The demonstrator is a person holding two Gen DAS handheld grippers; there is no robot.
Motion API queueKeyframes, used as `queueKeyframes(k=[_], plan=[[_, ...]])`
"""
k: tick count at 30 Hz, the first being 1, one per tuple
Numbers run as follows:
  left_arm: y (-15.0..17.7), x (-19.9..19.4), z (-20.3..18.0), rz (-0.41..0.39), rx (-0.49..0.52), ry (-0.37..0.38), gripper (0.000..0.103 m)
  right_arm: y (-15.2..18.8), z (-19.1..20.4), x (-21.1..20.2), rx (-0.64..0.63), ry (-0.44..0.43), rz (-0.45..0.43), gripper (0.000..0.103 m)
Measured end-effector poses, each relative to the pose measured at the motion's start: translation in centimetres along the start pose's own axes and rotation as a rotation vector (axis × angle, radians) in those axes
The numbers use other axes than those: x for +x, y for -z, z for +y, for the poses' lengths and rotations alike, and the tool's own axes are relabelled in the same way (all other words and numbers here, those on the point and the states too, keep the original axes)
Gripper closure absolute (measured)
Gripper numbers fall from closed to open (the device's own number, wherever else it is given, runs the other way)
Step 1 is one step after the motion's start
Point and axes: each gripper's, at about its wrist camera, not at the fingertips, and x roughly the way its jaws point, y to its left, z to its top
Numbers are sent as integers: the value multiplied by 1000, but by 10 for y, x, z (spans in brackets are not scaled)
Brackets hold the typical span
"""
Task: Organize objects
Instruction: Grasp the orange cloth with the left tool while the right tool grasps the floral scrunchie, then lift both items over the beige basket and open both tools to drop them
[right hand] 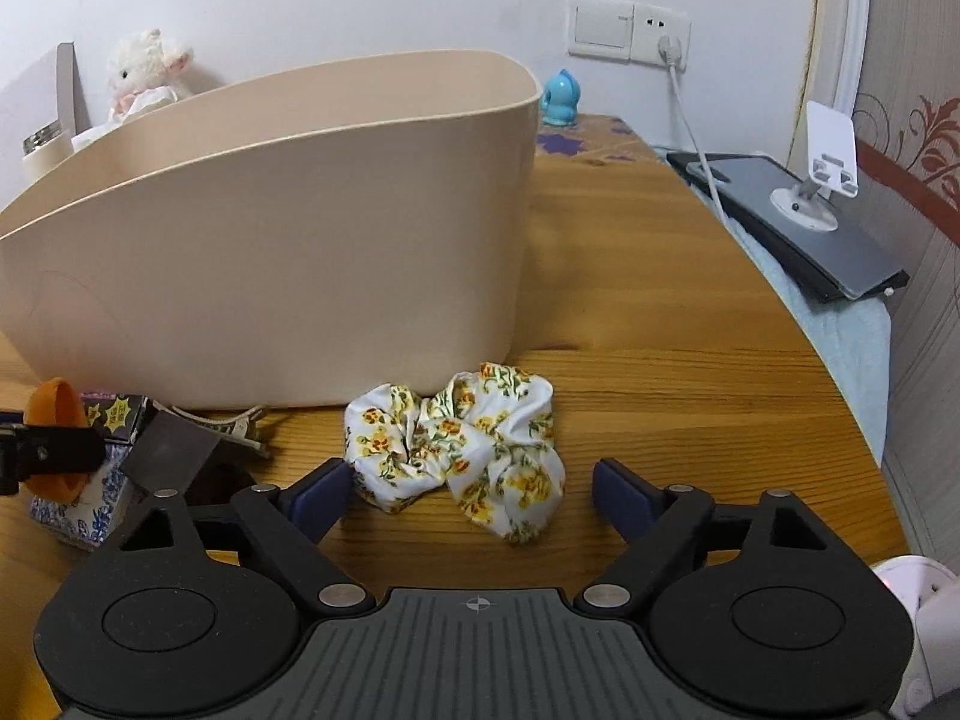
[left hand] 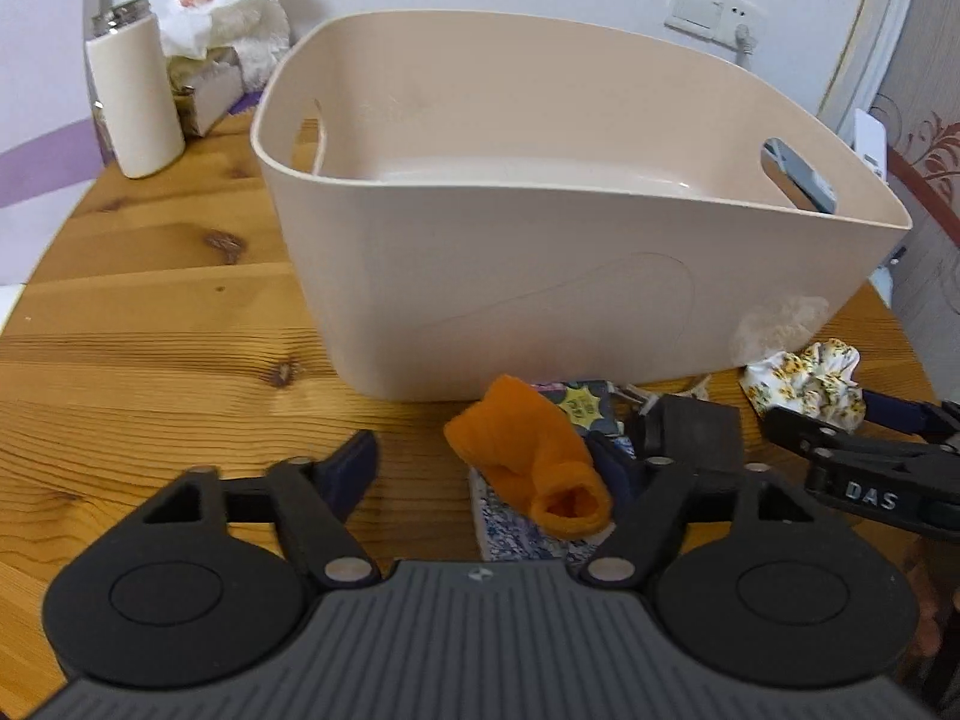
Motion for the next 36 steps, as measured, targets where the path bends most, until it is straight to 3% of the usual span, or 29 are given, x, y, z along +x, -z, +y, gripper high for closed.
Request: queueKeyframes(k=[5,8,10,11,21,36], plan=[[0,-5,-4,-2,22,40,67,1,6,-4,-34,-11,-18,52],[3,-9,-6,-8,31,36,81,3,8,-7,-44,-9,-25,73],[4,-10,-6,-17,46,28,84,5,9,-10,-48,-15,-27,88],[6,-12,-6,-19,49,29,89,6,9,-11,-49,-15,-27,90],[13,-33,1,-40,51,45,90,13,9,-40,-35,-12,-71,95],[2,-88,2,-175,69,77,90,0,17,-110,-58,3,-238,95]])
